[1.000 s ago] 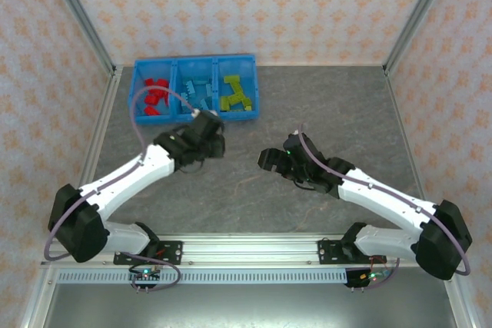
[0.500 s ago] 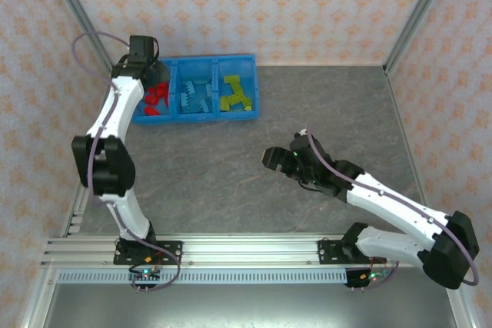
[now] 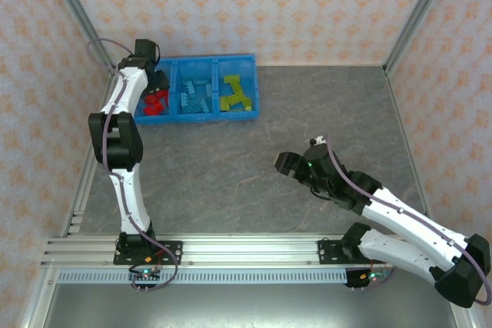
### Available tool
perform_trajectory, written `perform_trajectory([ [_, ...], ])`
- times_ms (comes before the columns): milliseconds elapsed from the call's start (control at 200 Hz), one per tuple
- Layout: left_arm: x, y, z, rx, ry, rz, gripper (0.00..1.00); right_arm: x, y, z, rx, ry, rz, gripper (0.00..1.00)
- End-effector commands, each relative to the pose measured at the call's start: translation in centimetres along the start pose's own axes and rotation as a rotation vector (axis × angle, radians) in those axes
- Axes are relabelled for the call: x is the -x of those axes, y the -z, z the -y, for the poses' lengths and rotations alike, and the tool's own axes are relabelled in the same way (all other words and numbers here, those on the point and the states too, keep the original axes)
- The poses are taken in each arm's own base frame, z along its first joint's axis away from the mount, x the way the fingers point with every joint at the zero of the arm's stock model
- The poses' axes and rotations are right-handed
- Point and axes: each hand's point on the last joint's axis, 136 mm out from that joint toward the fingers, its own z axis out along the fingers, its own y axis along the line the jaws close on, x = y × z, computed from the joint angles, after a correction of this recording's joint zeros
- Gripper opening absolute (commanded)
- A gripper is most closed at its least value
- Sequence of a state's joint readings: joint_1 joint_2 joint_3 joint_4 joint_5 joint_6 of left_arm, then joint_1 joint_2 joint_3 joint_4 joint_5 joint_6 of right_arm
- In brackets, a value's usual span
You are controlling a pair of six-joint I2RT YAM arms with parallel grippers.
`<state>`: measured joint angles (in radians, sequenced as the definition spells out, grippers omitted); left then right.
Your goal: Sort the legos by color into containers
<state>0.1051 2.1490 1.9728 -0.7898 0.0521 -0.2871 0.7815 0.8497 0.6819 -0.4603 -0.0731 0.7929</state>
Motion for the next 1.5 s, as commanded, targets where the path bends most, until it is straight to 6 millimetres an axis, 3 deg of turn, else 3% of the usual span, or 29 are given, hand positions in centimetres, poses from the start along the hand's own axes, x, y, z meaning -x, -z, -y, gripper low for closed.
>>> perform_trajectory([
  [0, 2.3, 5.6, -0.8, -0.033, 0.036, 0.12, 0.54, 0.2, 0.0, 1.6, -0.058, -0.008, 0.025, 0.9],
  [55, 1.9, 7.4, -0.6, -0.074, 0.055, 0.145, 0.54, 0.4, 0.0, 1.9, -0.077, -0.001, 0.041, 0.91],
  [125, 1.6, 11.7, -0.2, -0.169, 0.096, 0.227, 0.54, 1.4, 0.4, 2.8, -0.131, 0.019, 0.092, 0.91],
  [255, -1.9, 17.9, -0.2, -0.255, 0.103, 0.365, 0.56, 4.8, 2.5, 5.5, -0.311, 0.096, 0.263, 0.95],
  [355, -5.9, 20.5, -0.6, -0.247, 0.043, 0.436, 0.64, 8.2, 4.7, 6.4, -0.397, 0.164, 0.413, 0.99],
  [420, -8.4, 20.7, -1.5, -0.22, 0.005, 0.457, 0.7, 10.5, 6.1, 6.5, -0.44, 0.225, 0.504, 1.0],
  [490, -10.4, 19.9, -3.5, -0.146, -0.011, 0.473, 0.8, 13.3, 7.7, 7.4, -0.544, 0.282, 0.622, 0.99],
  [586, -12.3, 18.5, -6.4, -0.027, -0.004, 0.496, 0.98, 16.3, 8.9, 10.2, -0.701, 0.294, 0.732, 0.99],
  [656, -13.2, 17.4, -7.3, 0.002, 0.012, 0.521, 1.0, 17.8, 9.0, 13.1, -0.793, 0.241, 0.776, 0.99],
  [771, -14.0, 15.5, -8.1, 0.023, 0.059, 0.556, 1.0, 18.6, 5.9, 17.8, -0.812, 0.2, 0.763, 0.99],
  [941, -14.5, 12.6, -8.5, 0.099, -0.024, 0.548, 1.0, 18.9, -1.0, 21.4, -0.817, 0.287, 0.664, 0.99],
  [986, -14.4, 12.0, -8.4, 0.107, -0.039, 0.561, 1.0, 20.2, -2.2, 20.8, -0.783, 0.316, 0.701, 1.0],
  [1086, -13.6, 11.3, -7.6, 0.086, -0.078, 0.616, 1.0, 19.9, -5.2, 21.5, -0.687, 0.309, 0.656, 1.0],
  [1166, -13.1, 10.6, -7.3, 0.087, -0.101, 0.669, 1.0, 19.0, -5.3, 21.7, -0.617, 0.295, 0.641, 0.99],
  [1231, -12.9, 9.4, -6.5, 0.051, -0.132, 0.71, 1.0, 19.4, -4.9, 22.0, -0.61, 0.286, 0.727, 0.99],
  [1286, -12.8, 7.8, -5.7, -0.016, -0.117, 0.684, 1.0, 19.0, -5.1, 22.3, -0.633, 0.277, 0.652, 0.99],
  [1401, -14.4, 4.0, -3.7, -0.097, -0.19, 0.666, 1.0, 19.1, -5.2, 22.0, -0.621, 0.285, 0.662, 0.99],
  [1466, -15.3, 3.5, -2.9, -0.112, -0.248, 0.626, 1.0, 19.2, -5.3, 21.9, -0.613, 0.294, 0.669, 0.99],
  [1491, -14.7, 3.8, -2.5, -0.121, -0.252, 0.63, 1.0, 19.2, -5.2, 21.9, -0.615, 0.292, 0.663, 0.99],
])
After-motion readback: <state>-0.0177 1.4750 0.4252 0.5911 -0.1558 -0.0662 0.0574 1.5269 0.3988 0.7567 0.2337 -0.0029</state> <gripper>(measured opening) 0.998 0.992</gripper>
